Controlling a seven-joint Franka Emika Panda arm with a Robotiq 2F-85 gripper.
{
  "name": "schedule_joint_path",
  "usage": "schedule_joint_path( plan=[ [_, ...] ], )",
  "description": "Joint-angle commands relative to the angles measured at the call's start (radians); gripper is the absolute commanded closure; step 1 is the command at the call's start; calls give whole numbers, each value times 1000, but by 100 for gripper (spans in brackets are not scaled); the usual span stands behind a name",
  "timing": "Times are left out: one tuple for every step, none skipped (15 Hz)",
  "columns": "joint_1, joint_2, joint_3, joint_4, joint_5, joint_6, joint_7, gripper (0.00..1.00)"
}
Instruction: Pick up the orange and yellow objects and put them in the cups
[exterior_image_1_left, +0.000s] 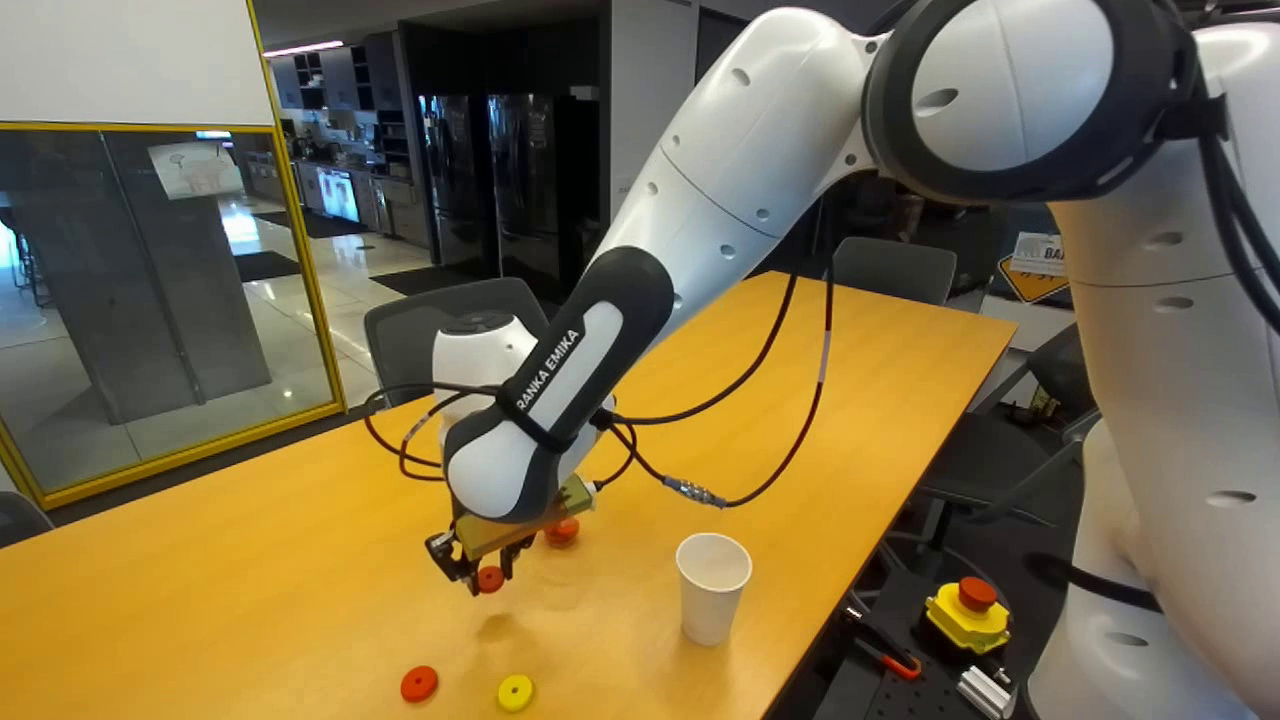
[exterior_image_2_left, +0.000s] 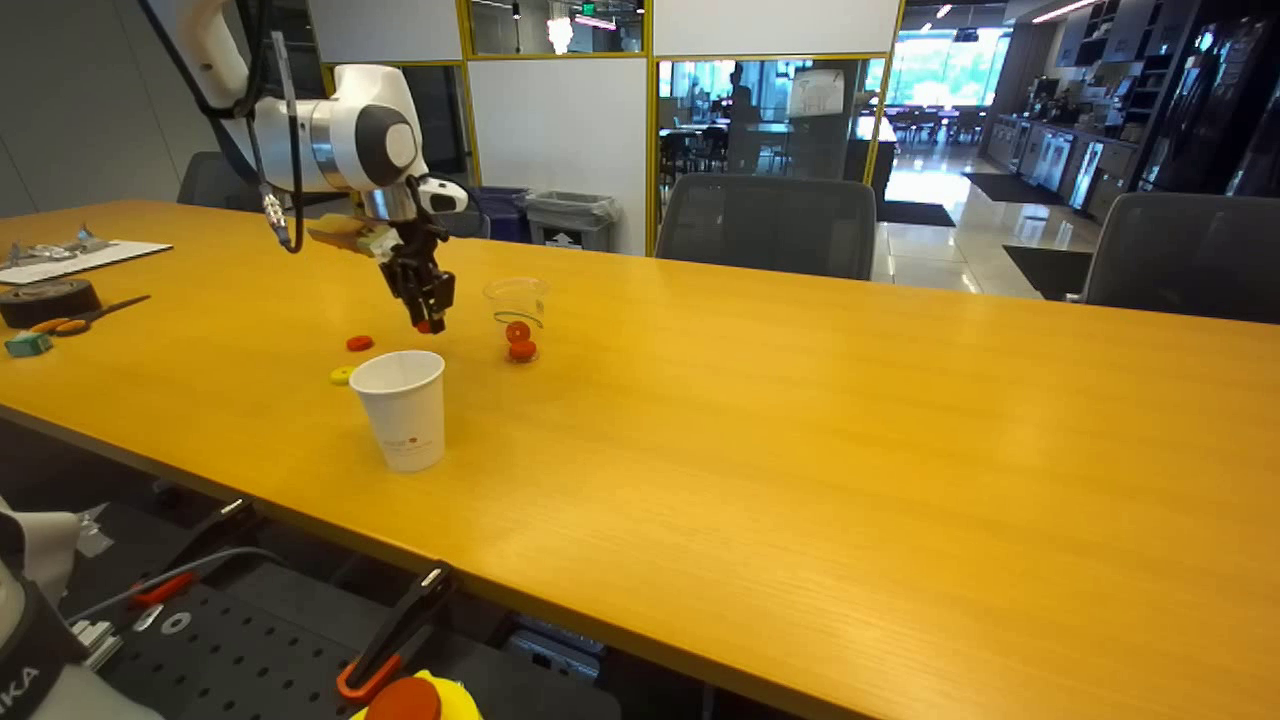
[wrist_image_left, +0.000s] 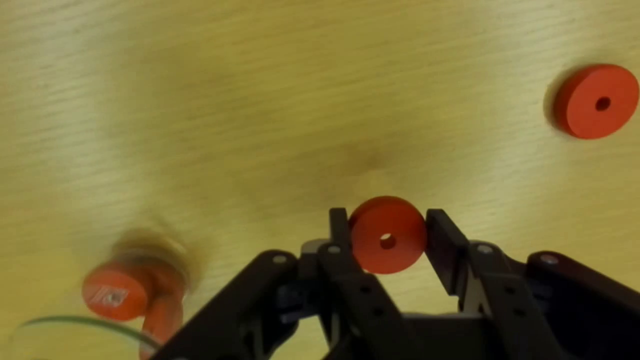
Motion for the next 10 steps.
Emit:
schedule_joint_path(
  plan=[
    [21,-127,-36,-37,-84,-29,47,80],
    [23,-158,-50,-47,-119,-30,67,80],
    [16,-179,-53,-50,-149,-35,80,80],
    [2,-200,-56,-52,-172,-40,91,80],
    [-13,-220,-57,-61,-187,-39,97,80],
    [-28,-236,-58,-65,-203,-41,103,80],
    [-44,-251,-57,-72,-213,-41,102,80],
    [-62,-263,-56,-80,-222,-41,100,80],
    [-82,-270,-54,-86,-224,-39,93,80],
    [-103,-273,-52,-87,-219,-41,83,80]
  ],
)
